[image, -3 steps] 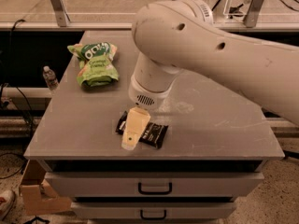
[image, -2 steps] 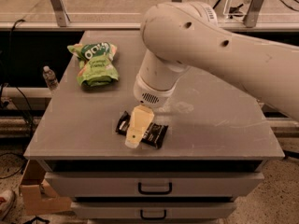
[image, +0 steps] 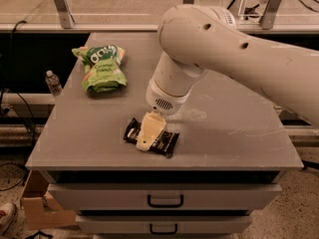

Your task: Pick rxbar chocolate

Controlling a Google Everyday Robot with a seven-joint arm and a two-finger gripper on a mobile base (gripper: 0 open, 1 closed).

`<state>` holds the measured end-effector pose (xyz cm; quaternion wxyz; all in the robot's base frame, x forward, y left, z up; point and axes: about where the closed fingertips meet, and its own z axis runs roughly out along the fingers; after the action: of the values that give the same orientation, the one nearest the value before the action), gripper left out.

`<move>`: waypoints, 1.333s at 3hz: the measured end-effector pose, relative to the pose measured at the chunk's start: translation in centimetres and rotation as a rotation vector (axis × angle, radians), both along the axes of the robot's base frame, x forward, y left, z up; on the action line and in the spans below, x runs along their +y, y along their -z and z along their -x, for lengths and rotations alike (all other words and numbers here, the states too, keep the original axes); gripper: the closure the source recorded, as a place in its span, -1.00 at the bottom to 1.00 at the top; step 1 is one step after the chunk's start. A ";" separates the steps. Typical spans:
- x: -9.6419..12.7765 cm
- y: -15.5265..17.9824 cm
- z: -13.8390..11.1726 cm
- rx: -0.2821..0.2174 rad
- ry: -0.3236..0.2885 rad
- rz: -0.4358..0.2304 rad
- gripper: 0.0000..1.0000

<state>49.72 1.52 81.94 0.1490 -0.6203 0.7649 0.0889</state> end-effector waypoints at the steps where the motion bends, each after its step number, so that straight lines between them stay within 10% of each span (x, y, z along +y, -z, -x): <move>1: 0.0 -0.5 0.0 0.000 0.000 0.000 0.30; 3: 0.0 -1.4 0.0 0.000 0.000 0.000 1.00; 4: -0.6 -3.5 -0.5 -0.056 -0.017 -0.009 1.00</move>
Offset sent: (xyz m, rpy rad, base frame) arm 0.0023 -0.0098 0.0115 0.0265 -0.0235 -0.0052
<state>50.20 0.94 85.48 0.1725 -0.6283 0.7547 0.0763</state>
